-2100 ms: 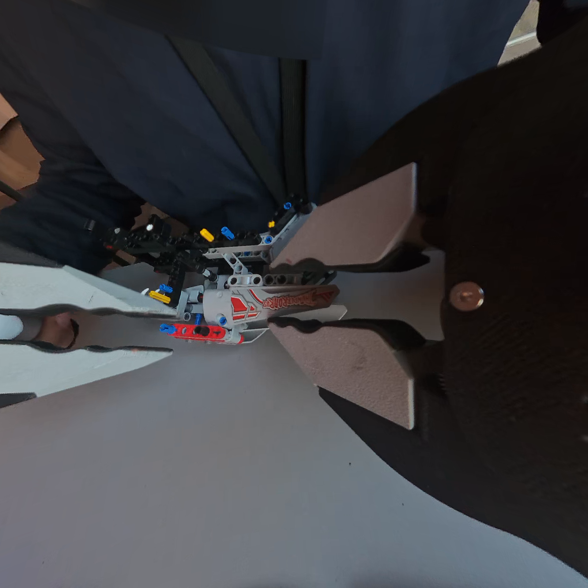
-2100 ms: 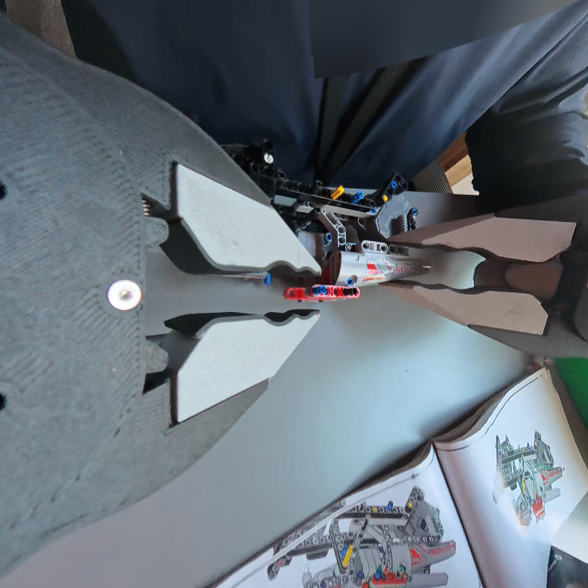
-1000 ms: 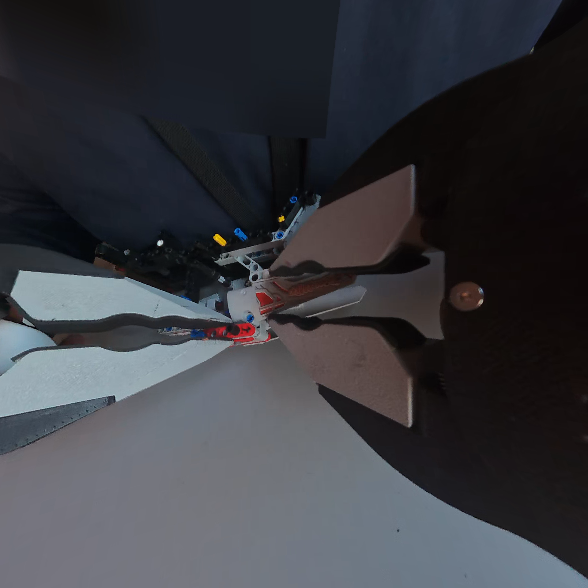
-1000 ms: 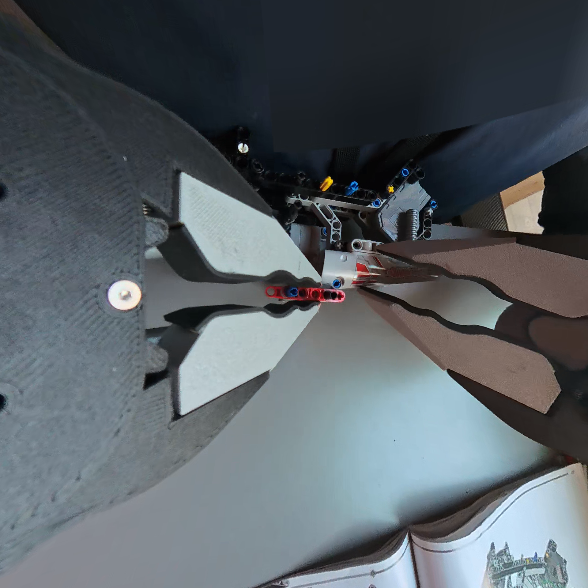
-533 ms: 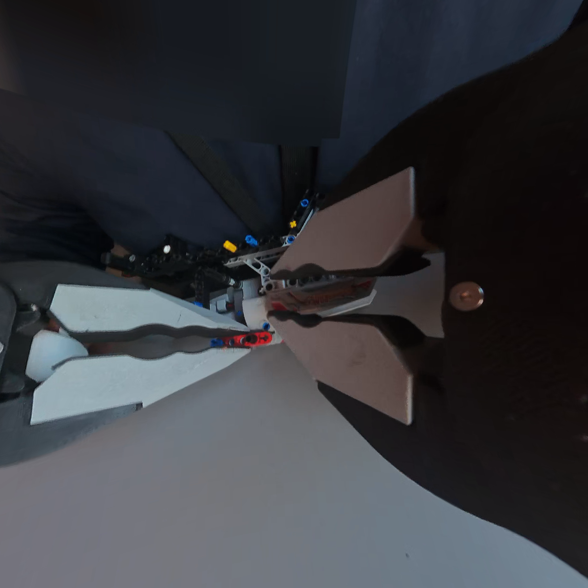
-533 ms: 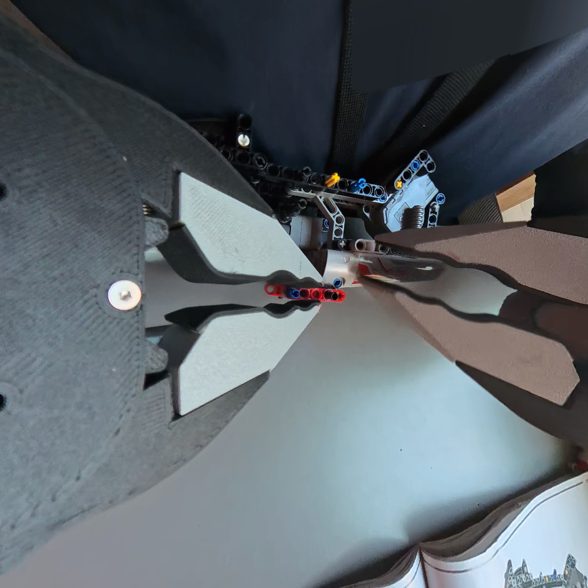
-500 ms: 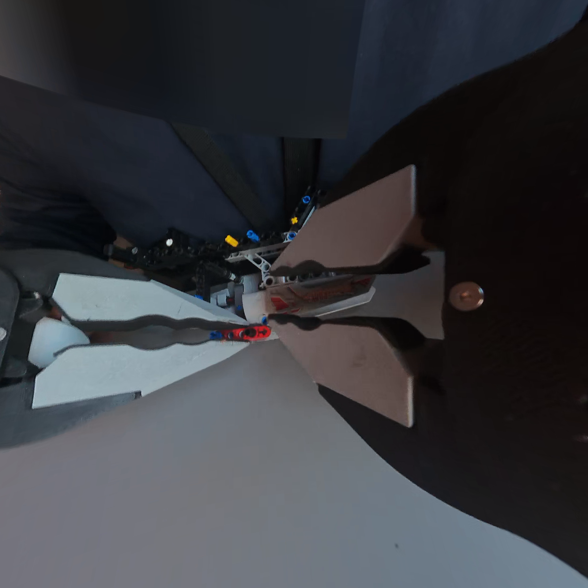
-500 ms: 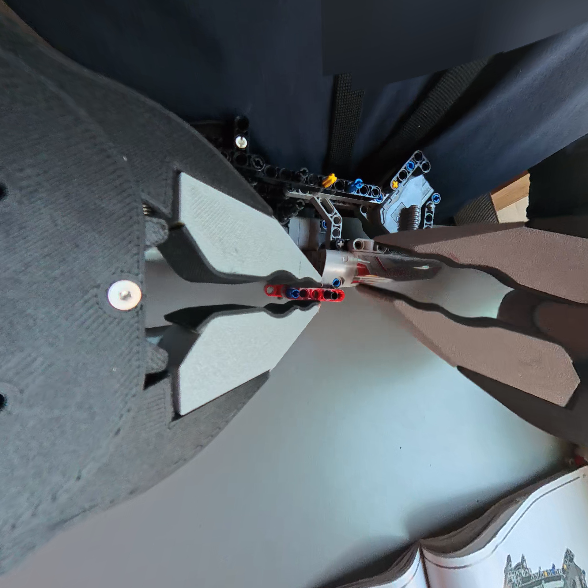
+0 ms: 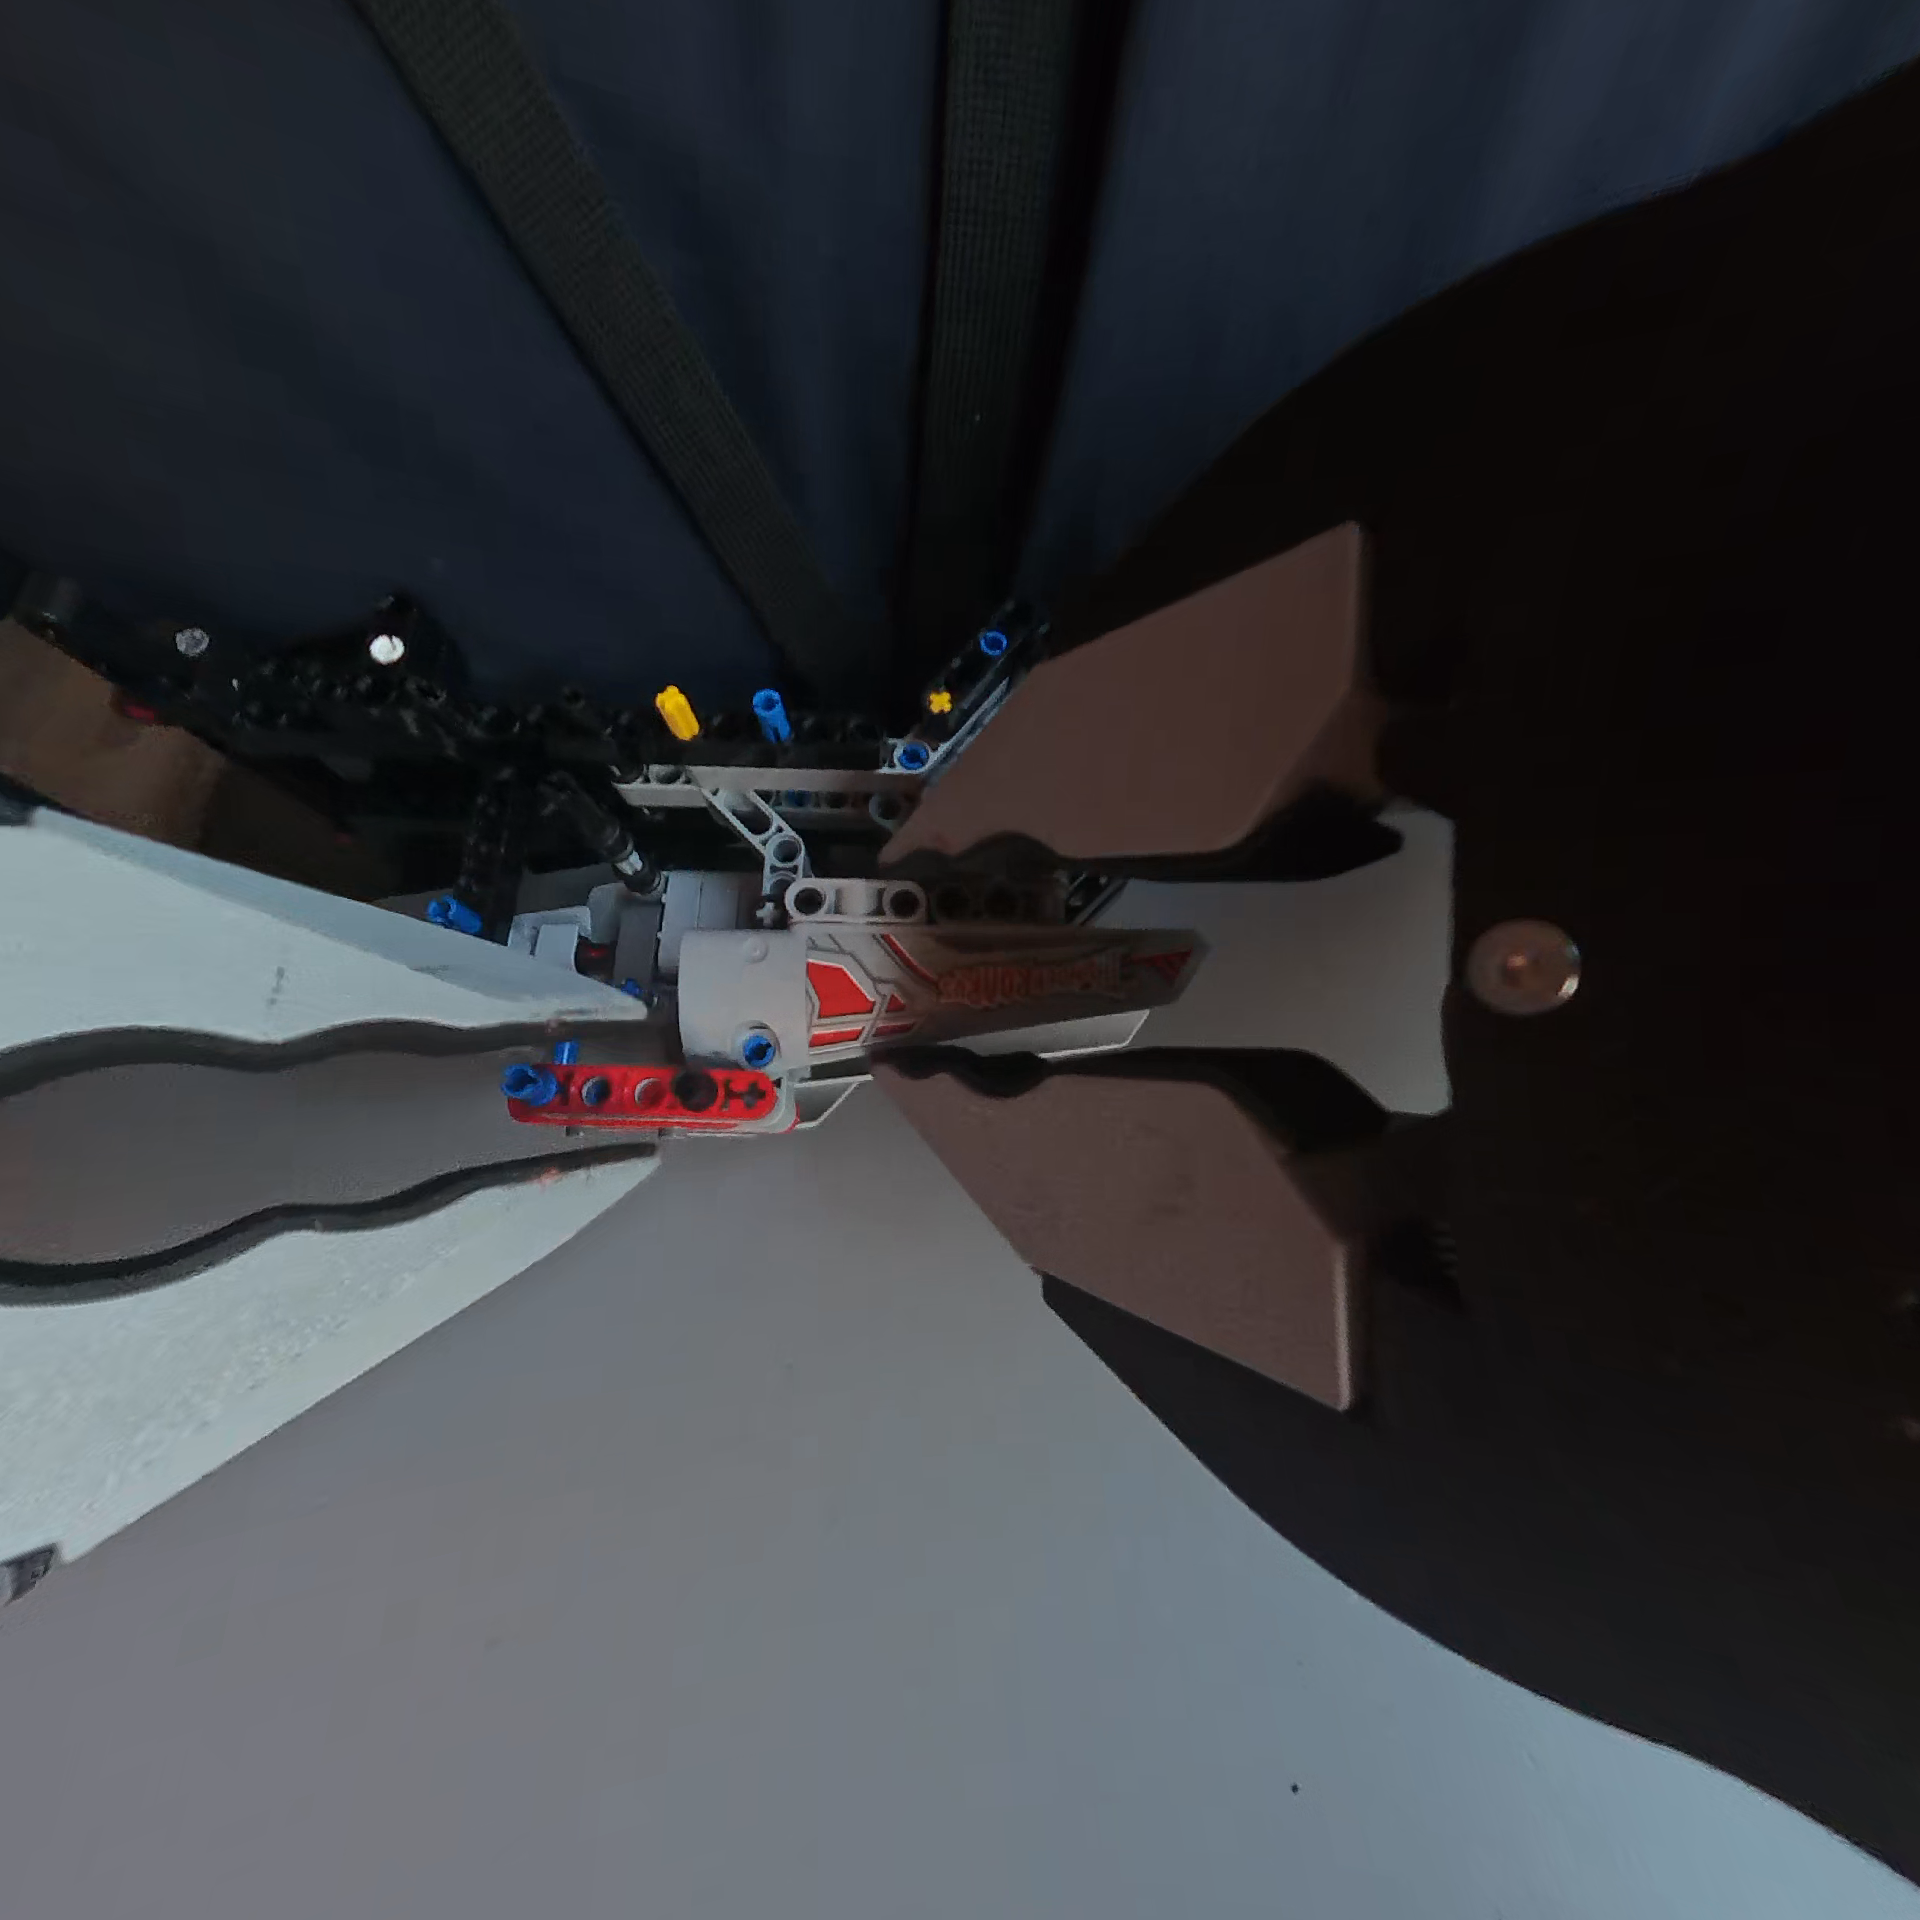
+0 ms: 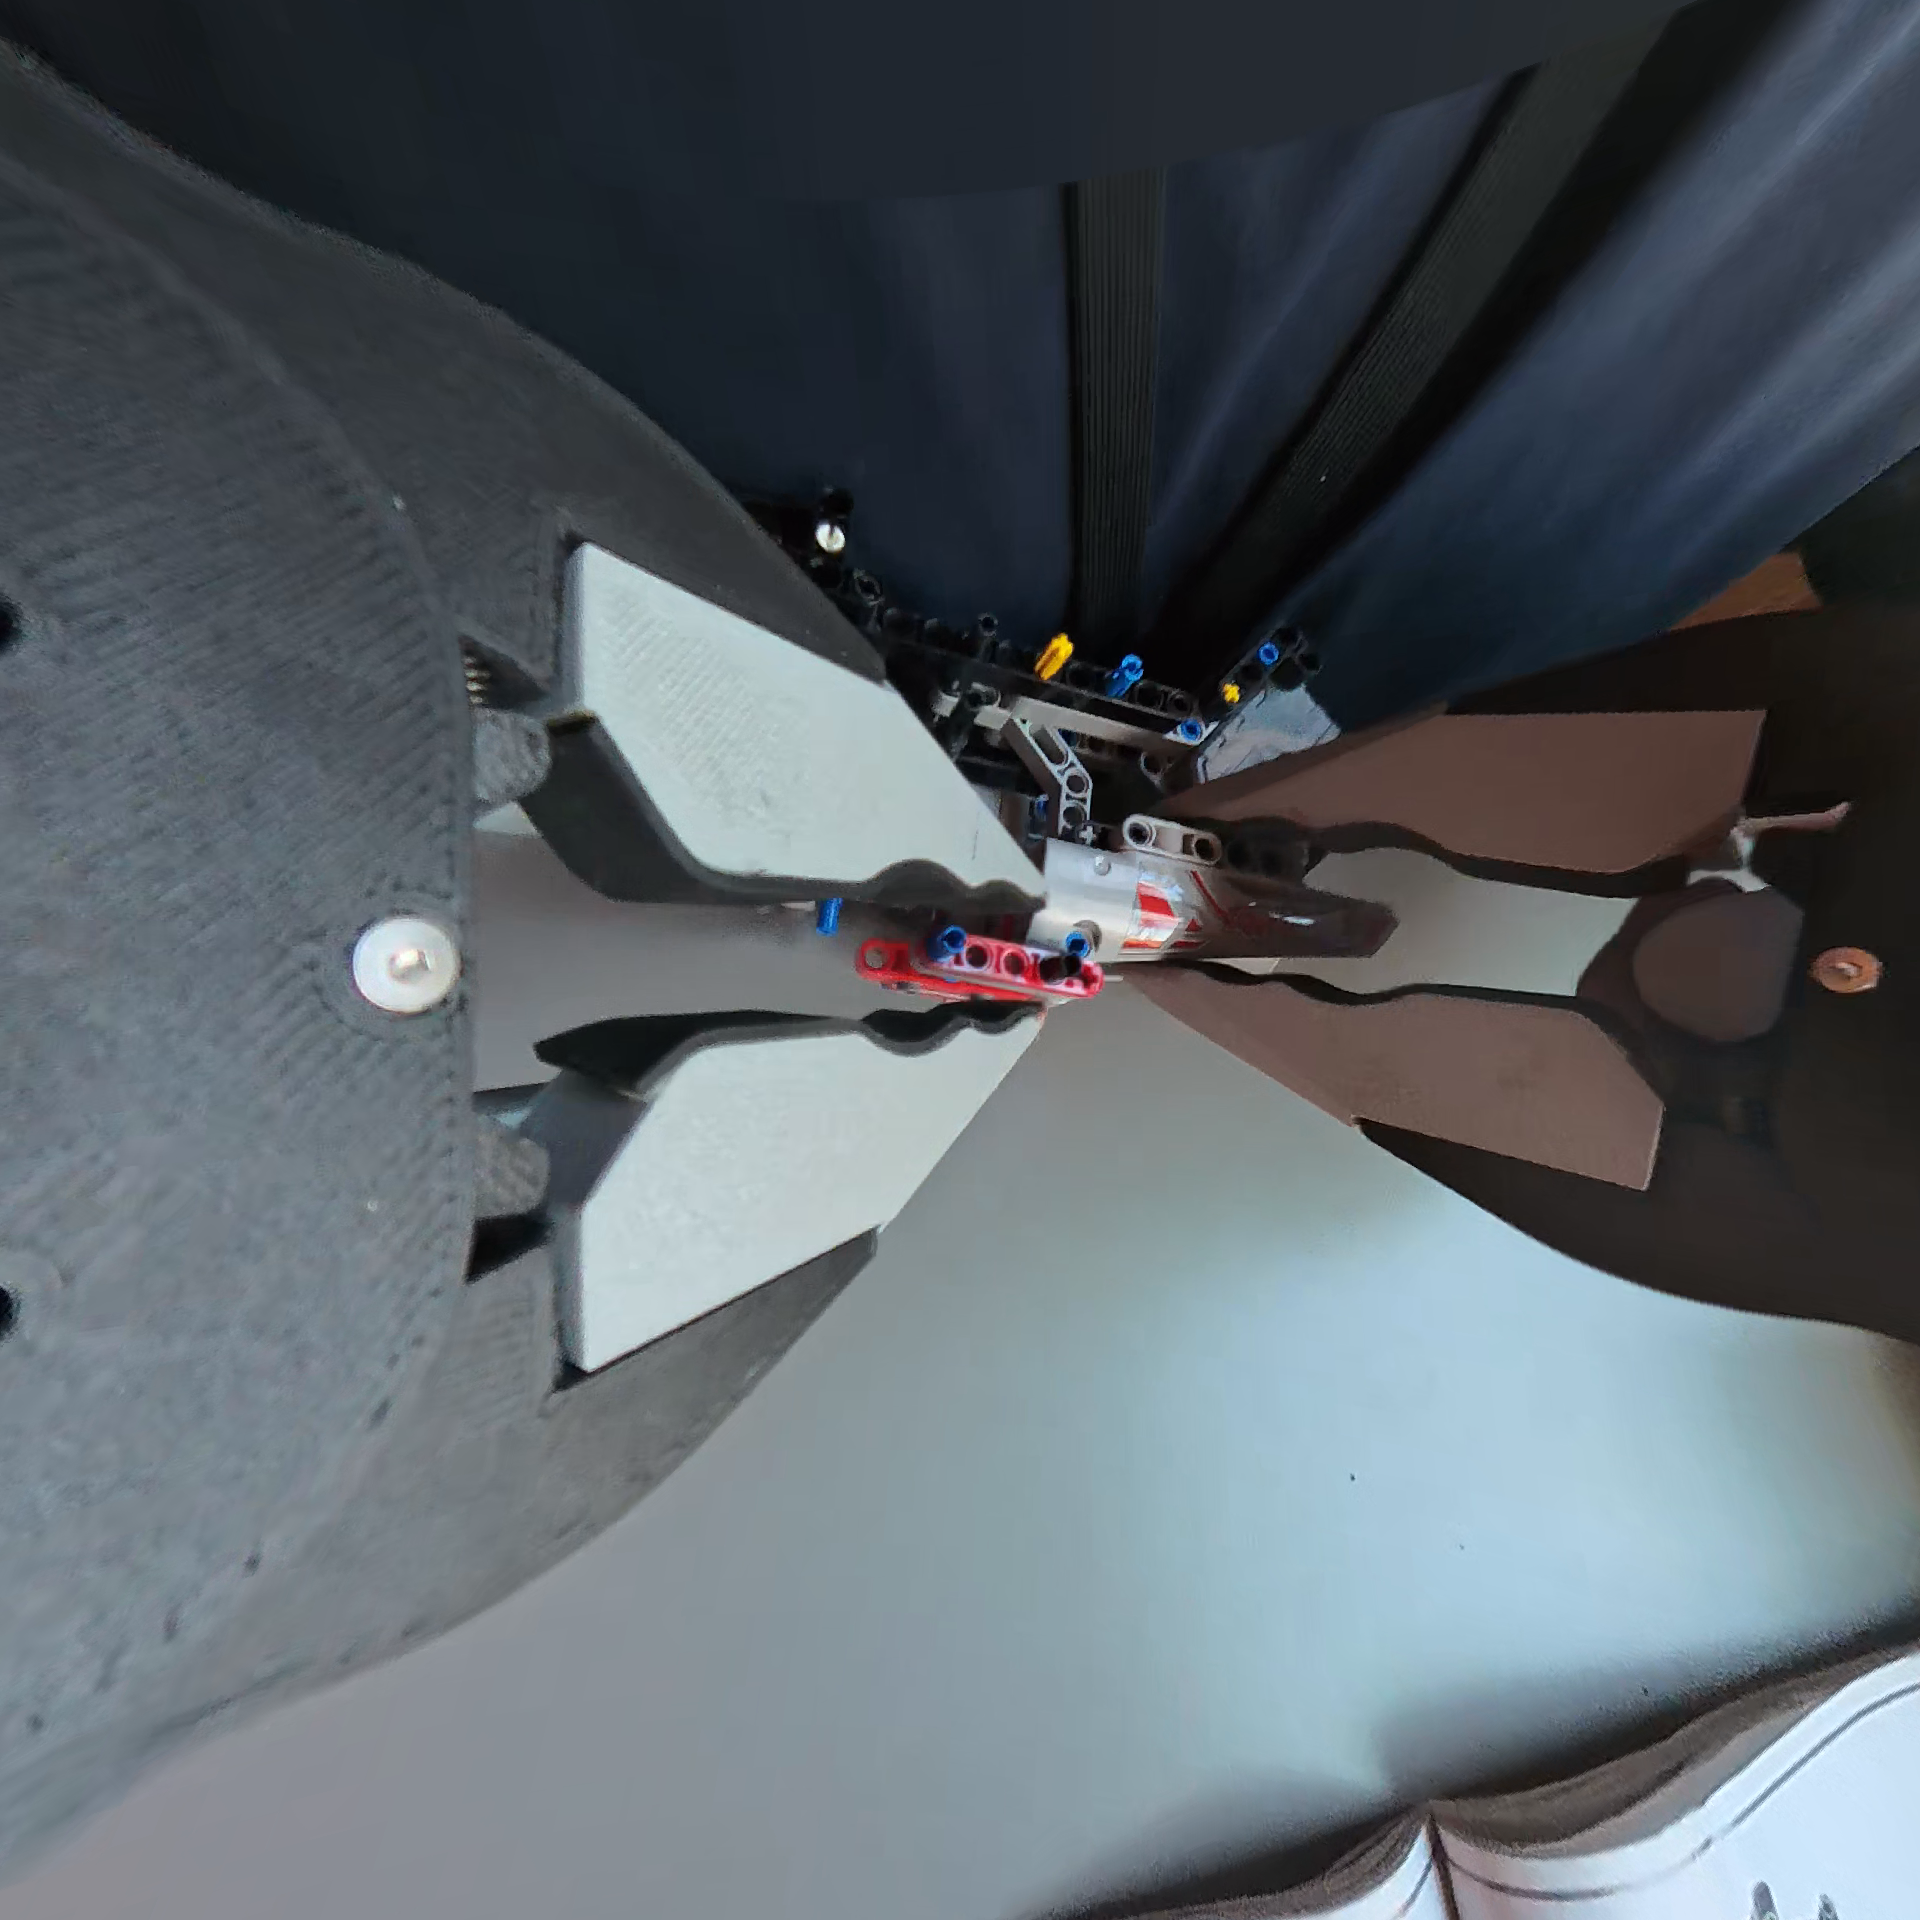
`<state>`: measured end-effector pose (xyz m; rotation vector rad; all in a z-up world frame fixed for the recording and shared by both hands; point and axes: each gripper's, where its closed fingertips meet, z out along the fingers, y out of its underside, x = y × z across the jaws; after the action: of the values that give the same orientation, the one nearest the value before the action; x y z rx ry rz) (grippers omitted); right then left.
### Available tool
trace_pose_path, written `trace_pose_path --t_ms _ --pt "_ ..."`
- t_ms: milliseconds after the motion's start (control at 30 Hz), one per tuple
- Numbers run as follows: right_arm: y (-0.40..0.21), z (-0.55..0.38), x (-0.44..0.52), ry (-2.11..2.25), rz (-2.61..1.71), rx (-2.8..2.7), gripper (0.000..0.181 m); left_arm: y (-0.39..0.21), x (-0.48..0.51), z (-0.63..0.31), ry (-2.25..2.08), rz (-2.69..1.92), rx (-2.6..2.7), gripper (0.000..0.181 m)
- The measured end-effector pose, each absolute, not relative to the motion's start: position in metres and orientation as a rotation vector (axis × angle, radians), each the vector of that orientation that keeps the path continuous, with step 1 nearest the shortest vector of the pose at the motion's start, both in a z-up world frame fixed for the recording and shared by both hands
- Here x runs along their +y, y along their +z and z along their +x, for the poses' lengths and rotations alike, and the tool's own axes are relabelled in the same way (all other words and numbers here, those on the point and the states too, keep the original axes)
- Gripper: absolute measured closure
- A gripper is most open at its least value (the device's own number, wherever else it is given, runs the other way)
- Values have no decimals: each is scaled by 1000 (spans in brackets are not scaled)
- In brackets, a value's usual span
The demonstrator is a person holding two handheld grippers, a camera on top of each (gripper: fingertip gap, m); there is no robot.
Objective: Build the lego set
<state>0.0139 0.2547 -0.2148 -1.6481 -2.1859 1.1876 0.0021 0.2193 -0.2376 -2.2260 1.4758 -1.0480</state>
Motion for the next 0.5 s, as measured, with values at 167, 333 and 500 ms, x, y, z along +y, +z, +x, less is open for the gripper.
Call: trace_pose_path --t_ms 167,333,500 --pt "-219 12 258 1010 -1647 -2305 181 -239 223 2 -1021 -2210 1470 154" --pt "-220 14 259 882 -1674 -2412 177 -239 224 0 -1014 -2201 1467 154" --pt "-216 10 265 831 -1727 -2438 172 -236 235 -8 -934 -2196 1463 154"
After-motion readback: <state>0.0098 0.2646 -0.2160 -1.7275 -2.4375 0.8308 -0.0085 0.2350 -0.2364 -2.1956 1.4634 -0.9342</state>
